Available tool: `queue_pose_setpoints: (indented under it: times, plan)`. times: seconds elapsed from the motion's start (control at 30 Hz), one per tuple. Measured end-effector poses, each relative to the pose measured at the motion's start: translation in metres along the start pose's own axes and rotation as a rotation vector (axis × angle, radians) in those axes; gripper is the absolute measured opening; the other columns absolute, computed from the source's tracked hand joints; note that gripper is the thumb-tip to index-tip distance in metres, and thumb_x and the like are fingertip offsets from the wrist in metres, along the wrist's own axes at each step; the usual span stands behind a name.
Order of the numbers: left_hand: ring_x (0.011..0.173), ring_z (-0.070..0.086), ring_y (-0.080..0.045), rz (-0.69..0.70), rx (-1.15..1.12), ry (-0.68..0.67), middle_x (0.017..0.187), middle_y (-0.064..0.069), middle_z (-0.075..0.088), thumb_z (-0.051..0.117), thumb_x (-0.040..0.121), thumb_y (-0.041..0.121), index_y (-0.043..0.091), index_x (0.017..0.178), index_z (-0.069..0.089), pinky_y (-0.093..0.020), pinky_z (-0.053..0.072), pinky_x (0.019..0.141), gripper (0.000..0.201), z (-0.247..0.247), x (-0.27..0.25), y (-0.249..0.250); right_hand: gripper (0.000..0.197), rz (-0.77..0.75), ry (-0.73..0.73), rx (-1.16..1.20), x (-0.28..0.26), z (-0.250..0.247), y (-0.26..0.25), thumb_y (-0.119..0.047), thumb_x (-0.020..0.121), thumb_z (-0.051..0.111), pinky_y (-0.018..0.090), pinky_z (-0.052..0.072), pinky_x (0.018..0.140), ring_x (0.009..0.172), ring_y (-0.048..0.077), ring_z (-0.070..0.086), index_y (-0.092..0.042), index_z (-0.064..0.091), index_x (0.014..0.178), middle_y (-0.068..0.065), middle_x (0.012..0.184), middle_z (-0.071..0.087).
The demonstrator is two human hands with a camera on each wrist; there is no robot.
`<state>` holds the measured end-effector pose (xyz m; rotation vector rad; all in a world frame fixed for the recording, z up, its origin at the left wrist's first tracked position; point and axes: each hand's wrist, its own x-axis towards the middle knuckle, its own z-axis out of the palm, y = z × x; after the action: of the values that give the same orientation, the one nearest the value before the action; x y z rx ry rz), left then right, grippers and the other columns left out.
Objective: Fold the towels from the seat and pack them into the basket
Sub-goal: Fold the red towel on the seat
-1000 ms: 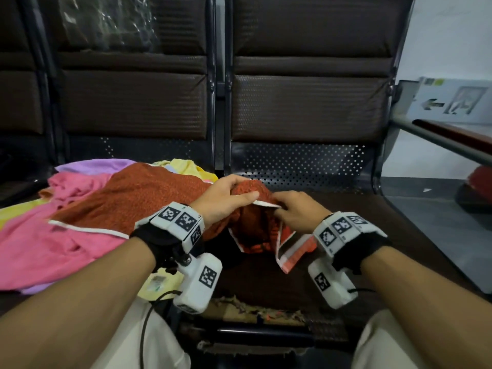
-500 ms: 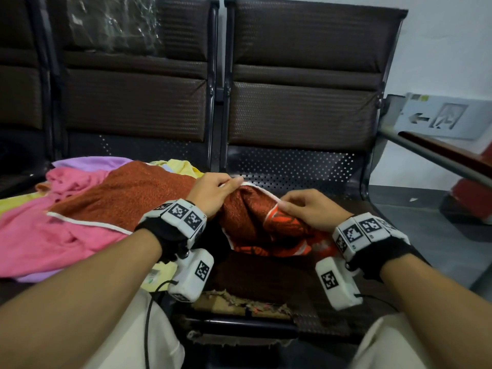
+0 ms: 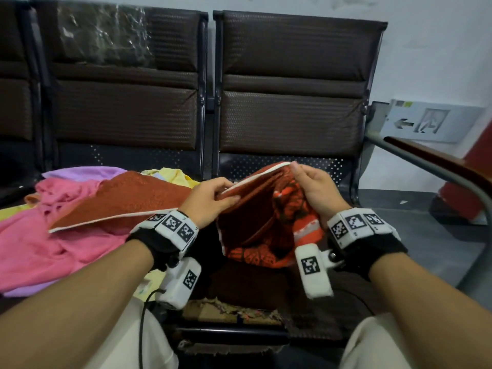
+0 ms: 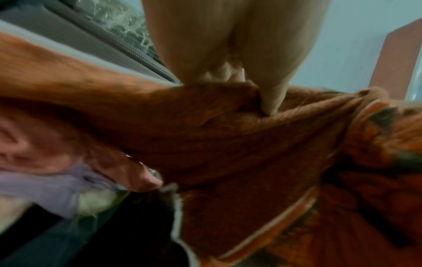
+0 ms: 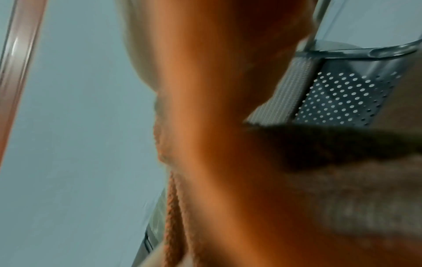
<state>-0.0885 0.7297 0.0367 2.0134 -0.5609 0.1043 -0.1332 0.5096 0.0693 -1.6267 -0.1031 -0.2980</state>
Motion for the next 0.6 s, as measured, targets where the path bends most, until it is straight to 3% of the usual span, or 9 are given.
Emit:
queue_pose_setpoints:
  times: [0.07, 0.13, 0.23, 0.3, 0.4, 0.47, 0.5, 0.53, 0.6]
  plan:
    - [0.076, 0.061, -0.016, 0.055, 0.245, 0.101, 0.078, 0.001, 0.067, 0.069, 0.082, 0.016, 0.021, 0.086, 0.066, -0.031, 0.047, 0.072, 0.007, -0.01, 0.001, -0.009, 0.036, -0.009, 0.103, 0.095, 0.002, -0.01, -0.004, -0.026, 0.1, 0.044, 0.031, 0.045, 0.066, 0.06, 0.014, 0.054, -0.009, 0.063, 0.075, 0.006, 0.068, 0.062]
    - [0.082, 0.058, -0.018, 0.05, 0.445, 0.139, 0.083, 0.002, 0.061, 0.067, 0.081, 0.017, 0.021, 0.089, 0.067, -0.033, 0.045, 0.076, 0.009, -0.021, 0.001, -0.018, 0.037, 0.011, 0.239, 0.219, 0.004, -0.024, -0.009, -0.029, 0.099, 0.044, 0.03, 0.048, 0.067, 0.059, 0.014, 0.056, -0.012, 0.063, 0.072, 0.003, 0.064, 0.064]
    - [0.091, 0.055, -0.022, -0.089, 0.603, 0.149, 0.086, 0.001, 0.051, 0.066, 0.082, 0.024, 0.022, 0.089, 0.068, -0.038, 0.045, 0.083, 0.007, -0.033, -0.003, -0.027, 0.039, 0.045, 0.5, 0.306, 0.006, -0.042, -0.012, -0.033, 0.097, 0.051, 0.029, 0.052, 0.07, 0.058, 0.009, 0.06, -0.013, 0.064, 0.066, -0.007, 0.056, 0.065]
    - [0.085, 0.061, -0.024, -0.18, 0.605, 0.119, 0.08, 0.0, 0.06, 0.064, 0.084, 0.033, 0.026, 0.079, 0.068, -0.038, 0.049, 0.077, 0.01, -0.033, -0.005, -0.026, 0.04, 0.033, 0.584, 0.225, 0.007, -0.046, -0.007, -0.033, 0.096, 0.053, 0.032, 0.05, 0.074, 0.066, 0.014, 0.058, -0.01, 0.062, 0.064, -0.002, 0.06, 0.063]
    - [0.071, 0.061, -0.016, -0.129, 0.505, -0.011, 0.07, 0.002, 0.066, 0.059, 0.089, 0.034, 0.022, 0.077, 0.068, -0.028, 0.047, 0.066, 0.019, -0.018, -0.004, -0.014, 0.041, -0.028, 0.503, -0.042, 0.005, -0.036, 0.004, -0.031, 0.095, 0.055, 0.04, 0.047, 0.072, 0.071, 0.024, 0.054, 0.0, 0.06, 0.069, 0.013, 0.07, 0.058]
    - [0.058, 0.052, 0.001, -0.027, 0.356, -0.111, 0.059, 0.013, 0.057, 0.057, 0.091, 0.029, 0.028, 0.066, 0.06, -0.014, 0.037, 0.055, 0.026, -0.003, -0.001, 0.002, 0.036, -0.01, 0.355, -0.114, 0.004, -0.03, 0.009, -0.028, 0.092, 0.06, 0.048, 0.052, 0.079, 0.078, 0.034, 0.065, 0.005, 0.064, 0.079, 0.022, 0.079, 0.066]
    - [0.053, 0.048, 0.005, -0.004, 0.286, -0.157, 0.055, 0.015, 0.052, 0.057, 0.092, 0.028, 0.031, 0.062, 0.056, -0.013, 0.034, 0.053, 0.03, 0.003, 0.0, 0.01, 0.028, 0.001, 0.277, -0.114, 0.002, -0.027, 0.011, -0.025, 0.09, 0.063, 0.05, 0.052, 0.081, 0.082, 0.036, 0.067, 0.001, 0.066, 0.082, 0.022, 0.081, 0.068]
    - [0.05, 0.045, 0.006, 0.007, 0.236, -0.193, 0.052, 0.015, 0.048, 0.056, 0.092, 0.027, 0.03, 0.06, 0.053, -0.013, 0.033, 0.052, 0.032, 0.009, 0.002, 0.014, 0.018, -0.004, 0.219, -0.133, 0.002, -0.025, 0.015, -0.022, 0.087, 0.067, 0.048, 0.053, 0.08, 0.081, 0.032, 0.068, -0.005, 0.067, 0.081, 0.017, 0.08, 0.069]
    - [0.049, 0.041, 0.003, -0.005, 0.233, -0.252, 0.055, 0.011, 0.045, 0.055, 0.093, 0.029, 0.023, 0.062, 0.053, -0.015, 0.031, 0.05, 0.031, 0.016, 0.005, 0.012, 0.008, -0.04, 0.115, -0.34, 0.0, -0.025, 0.022, -0.022, 0.08, 0.074, 0.033, 0.052, 0.076, 0.076, 0.016, 0.065, -0.018, 0.067, 0.08, 0.001, 0.076, 0.068]
